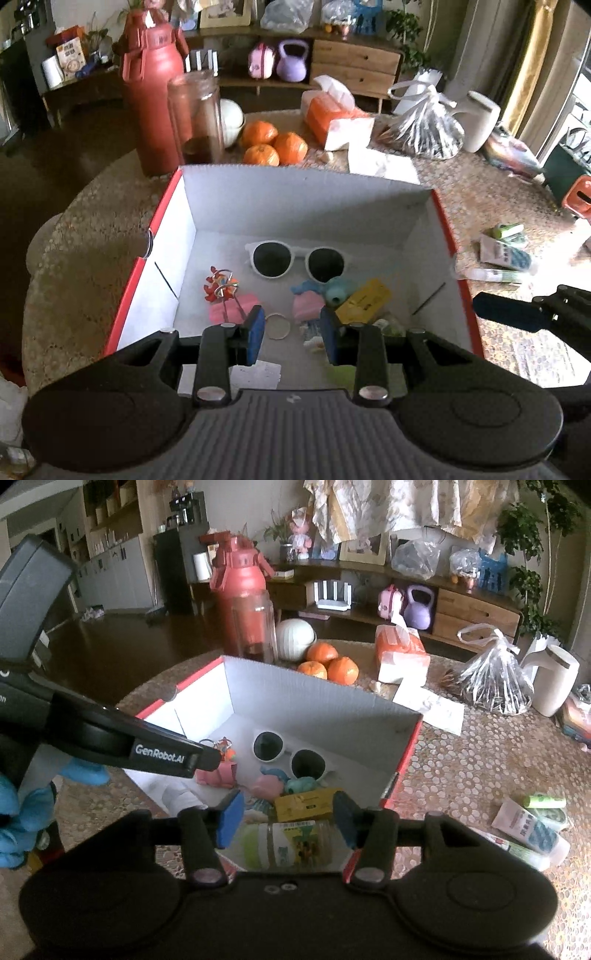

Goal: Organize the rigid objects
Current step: 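Withdraw both tools from the red box toward the glue stick and ointment tube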

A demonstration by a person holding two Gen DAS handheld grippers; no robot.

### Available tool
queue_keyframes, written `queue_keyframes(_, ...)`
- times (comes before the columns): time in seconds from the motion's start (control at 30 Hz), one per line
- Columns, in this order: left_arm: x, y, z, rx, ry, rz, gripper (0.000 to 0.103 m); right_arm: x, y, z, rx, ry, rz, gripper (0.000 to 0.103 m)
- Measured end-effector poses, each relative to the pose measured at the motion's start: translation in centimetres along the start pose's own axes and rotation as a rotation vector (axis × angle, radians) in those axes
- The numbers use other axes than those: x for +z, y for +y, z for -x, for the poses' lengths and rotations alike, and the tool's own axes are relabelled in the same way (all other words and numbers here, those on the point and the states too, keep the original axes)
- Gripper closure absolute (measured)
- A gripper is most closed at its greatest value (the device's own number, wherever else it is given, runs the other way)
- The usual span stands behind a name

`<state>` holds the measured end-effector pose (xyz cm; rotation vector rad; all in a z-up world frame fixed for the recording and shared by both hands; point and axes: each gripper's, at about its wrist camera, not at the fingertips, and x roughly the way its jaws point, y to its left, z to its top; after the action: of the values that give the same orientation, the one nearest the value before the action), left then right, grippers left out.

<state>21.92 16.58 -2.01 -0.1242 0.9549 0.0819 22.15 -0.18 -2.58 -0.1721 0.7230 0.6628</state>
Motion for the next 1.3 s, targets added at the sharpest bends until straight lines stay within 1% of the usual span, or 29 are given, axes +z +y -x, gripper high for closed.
queue_keyframes(0.07, -0.1, -0.3, 0.6, -0.001, -0.013, -0.006, 0.071, -0.1, -0.3, 0.8, 0.003, -0.016, -0.007, 0.039)
queue_keyframes(0.17, -0.3, -0.6, 1.3, -0.005, -0.026, -0.012, 0.069, -0.4, -0.8, 1.8, 0.017, -0.028, -0.018, 0.039)
queue_keyframes(0.2, -0.4, -0.7, 1.5, -0.007, -0.028, -0.013, 0.066, -0.6, -0.9, 2.1, 0.022, -0.032, -0.023, 0.039)
queue_keyframes(0.27, -0.6, -1.0, 2.0, -0.013, -0.043, -0.015, 0.046, -1.0, -1.2, 2.8, 0.035, -0.037, -0.034, 0.037)
queue_keyframes(0.3, -0.7, -1.2, 2.2, -0.015, -0.055, -0.017, 0.044, -1.2, -1.4, 3.1, 0.037, -0.041, -0.036, 0.032)
queue_keyframes(0.43, -0.9, -2.2, 3.0, -0.026, -0.068, -0.035, 0.044, -2.4, -1.9, 4.9, 0.04, -0.071, -0.03, 0.027)
queue_keyframes(0.57, -1.4, -3.8, 3.5, -0.044, -0.072, -0.062, 0.043, -3.5, -3.1, 6.6, 0.022, -0.095, -0.042, 0.018)
queue_keyframes(0.6, -1.5, -4.2, 3.5, -0.048, -0.072, -0.068, 0.041, -3.8, -3.6, 7.0, 0.015, -0.101, -0.049, 0.016)
queue_keyframes(0.67, -1.8, -5.1, 3.6, -0.057, -0.075, -0.078, 0.034, -4.3, -4.3, 7.8, 0.0, -0.111, -0.06, 0.014)
queue_keyframes(0.77, -2.1, -6.4, 3.6, -0.069, -0.072, -0.097, 0.034, -5.3, -5.8, 8.8, -0.031, -0.123, -0.075, 0.011)
queue_keyframes(0.83, -2.3, -7.1, 3.5, -0.08, -0.065, -0.106, 0.032, -6.1, -6.8, 9.4, -0.052, -0.126, -0.082, 0.011)
queue_keyframes(0.87, -2.5, -7.5, 3.4, -0.086, -0.062, -0.11, 0.029, -6.5, -7.4, 9.7, -0.061, -0.127, -0.084, 0.011)
queue_keyframes(0.93, -2.7, -8.3, 3.4, -0.096, -0.061, -0.117, 0.026, -7.3, -8.3, 10.2, -0.082, -0.128, -0.088, 0.01)
queue_keyframes(1.03, -2.8, -9.6, 3.3, -0.097, -0.064, -0.127, 0.026, -8.3, -9.9, 10.8, -0.115, -0.121, -0.102, 0.01)
queue_keyframes(1.13, -2.9, -10.9, 2.9, -0.109, -0.064, -0.138, 0.021, -9.1, -11.7, 11.4, -0.138, -0.121, -0.137, 0.01)
queue_keyframes(1.23, -2.9, -12.4, 2.4, -0.127, -0.057, -0.148, 0.02, -9.7, -13.3, 12.0, -0.156, -0.125, -0.163, 0.01)
queue_keyframes(1.3, -2.8, -13.4, 2.1, -0.13, -0.052, -0.156, 0.018, -9.9, -14.3, 12.2, -0.169, -0.125, -0.177, 0.01)
